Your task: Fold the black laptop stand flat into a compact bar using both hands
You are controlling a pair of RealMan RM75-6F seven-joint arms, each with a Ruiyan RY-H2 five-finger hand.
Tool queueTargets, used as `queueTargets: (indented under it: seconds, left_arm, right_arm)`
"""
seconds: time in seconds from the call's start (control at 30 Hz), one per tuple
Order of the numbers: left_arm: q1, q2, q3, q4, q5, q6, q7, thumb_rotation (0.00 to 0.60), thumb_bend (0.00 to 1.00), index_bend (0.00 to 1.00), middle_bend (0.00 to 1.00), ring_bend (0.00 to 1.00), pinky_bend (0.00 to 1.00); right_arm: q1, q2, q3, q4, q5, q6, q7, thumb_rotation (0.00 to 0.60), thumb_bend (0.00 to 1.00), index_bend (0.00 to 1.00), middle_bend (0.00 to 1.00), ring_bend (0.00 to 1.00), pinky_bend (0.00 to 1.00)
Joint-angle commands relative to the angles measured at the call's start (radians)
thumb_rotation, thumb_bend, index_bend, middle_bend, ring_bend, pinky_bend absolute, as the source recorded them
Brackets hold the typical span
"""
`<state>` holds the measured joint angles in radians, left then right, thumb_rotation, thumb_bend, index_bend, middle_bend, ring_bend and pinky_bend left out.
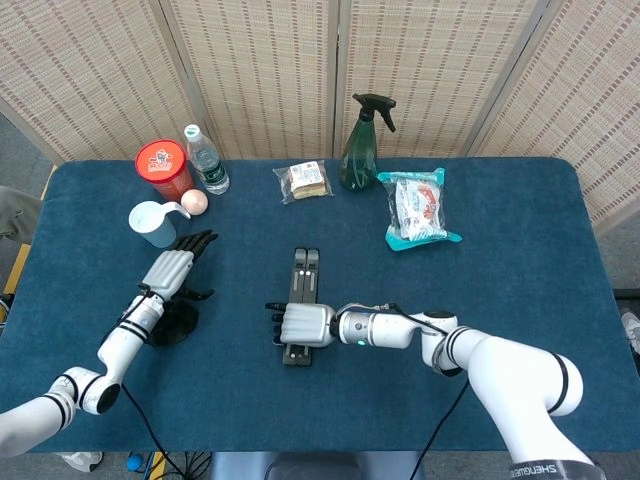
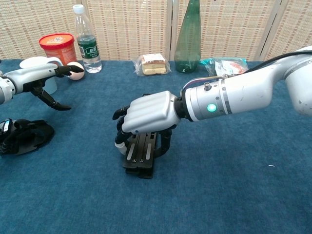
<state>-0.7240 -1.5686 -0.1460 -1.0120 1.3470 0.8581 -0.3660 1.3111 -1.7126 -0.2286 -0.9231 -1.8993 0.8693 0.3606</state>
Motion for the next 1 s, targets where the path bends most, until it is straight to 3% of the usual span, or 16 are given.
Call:
queueTargets:
  seconds: [0.03, 0.1, 0.2, 0.37, 0.53, 0.7, 1.0]
  left_arm:
    - [-0.002, 0.001, -0.001, -0.003, 0.0, 0.0, 0.006, 0.6, 0.17, 0.0, 0.0, 0.0, 0.0]
    - [-0.003, 0.004, -0.002, -0.009, 0.0, 0.001, 0.011, 0.6, 0.17, 0.0, 0.0, 0.0, 0.0]
    - [-0.004, 0.01, -0.003, -0.019, 0.001, 0.005, 0.021, 0.6, 0.17, 0.0, 0.0, 0.0, 0.0]
    - [-0.002, 0.035, -0.008, -0.05, -0.001, 0.017, 0.054, 0.6, 0.17, 0.0, 0.0, 0.0, 0.0]
    - [0.025, 0.094, 0.006, -0.11, 0.004, 0.06, 0.137, 0.6, 0.17, 0.0, 0.0, 0.01, 0.0]
    - [0.082, 0.159, 0.003, -0.192, -0.03, 0.128, 0.205, 0.6, 0.17, 0.0, 0.0, 0.01, 0.0]
    - [0.227, 0.274, 0.017, -0.365, -0.135, 0.275, 0.387, 0.6, 0.17, 0.0, 0.0, 0.01, 0.0]
  right_arm:
    - [0.0, 0.025, 0.013, -0.039, 0.021, -0.018, -0.015, 0.6, 0.2, 0.14, 0.21, 0.03, 0.0]
    - [-0.011, 0.049, 0.034, -0.084, 0.054, -0.036, -0.051, 0.6, 0.17, 0.01, 0.07, 0.0, 0.0]
    - [-0.034, 0.092, 0.068, -0.163, 0.105, -0.052, -0.124, 0.6, 0.16, 0.0, 0.01, 0.0, 0.0]
    - [-0.114, 0.187, 0.126, -0.316, 0.213, -0.033, -0.289, 0.6, 0.13, 0.0, 0.0, 0.0, 0.0]
    - [-0.252, 0.28, 0.171, -0.466, 0.35, 0.062, -0.503, 0.6, 0.13, 0.0, 0.0, 0.0, 0.0]
    - [-0.387, 0.389, 0.176, -0.623, 0.48, 0.158, -0.656, 0.6, 0.13, 0.0, 0.0, 0.0, 0.0]
    - [-0.62, 0.543, 0.158, -0.776, 0.598, 0.37, -0.725, 0.6, 0.13, 0.0, 0.01, 0.0, 0.0]
